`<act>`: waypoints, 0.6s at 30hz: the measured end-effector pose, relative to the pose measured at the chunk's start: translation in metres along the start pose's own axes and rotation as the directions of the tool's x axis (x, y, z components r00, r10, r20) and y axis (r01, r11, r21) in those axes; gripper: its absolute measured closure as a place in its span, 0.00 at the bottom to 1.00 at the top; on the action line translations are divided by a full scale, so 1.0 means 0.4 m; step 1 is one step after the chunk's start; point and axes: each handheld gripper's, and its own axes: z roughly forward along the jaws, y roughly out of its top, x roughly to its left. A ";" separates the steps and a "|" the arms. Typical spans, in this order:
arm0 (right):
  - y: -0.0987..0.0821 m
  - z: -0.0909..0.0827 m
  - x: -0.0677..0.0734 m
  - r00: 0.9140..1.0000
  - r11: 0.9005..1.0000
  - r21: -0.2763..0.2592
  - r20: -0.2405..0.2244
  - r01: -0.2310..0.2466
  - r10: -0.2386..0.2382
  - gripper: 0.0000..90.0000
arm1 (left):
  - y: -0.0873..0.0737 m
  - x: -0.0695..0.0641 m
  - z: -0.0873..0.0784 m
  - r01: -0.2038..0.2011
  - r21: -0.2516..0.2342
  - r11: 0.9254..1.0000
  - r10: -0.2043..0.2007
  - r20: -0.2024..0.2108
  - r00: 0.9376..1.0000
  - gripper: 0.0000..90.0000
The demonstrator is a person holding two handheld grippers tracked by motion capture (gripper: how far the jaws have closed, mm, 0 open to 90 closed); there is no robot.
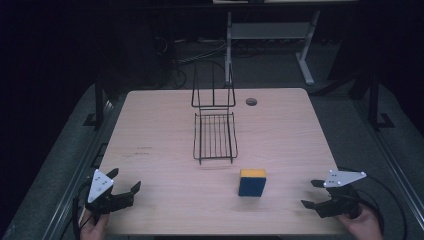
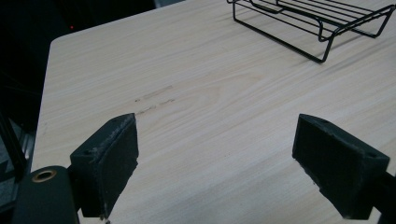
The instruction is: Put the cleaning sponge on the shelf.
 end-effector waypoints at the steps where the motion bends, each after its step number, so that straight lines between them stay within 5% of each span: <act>1: 0.000 0.000 0.000 1.000 1.000 0.000 0.000 0.000 0.000 0.22 | 0.000 0.000 0.001 -0.003 0.002 1.000 0.003 0.001 1.000 0.15; 18: 0.033 0.016 0.016 0.998 0.999 0.017 -0.029 0.049 -0.049 0.22 | 0.001 0.001 -0.002 -0.001 -0.001 1.000 0.001 -0.005 1.000 0.15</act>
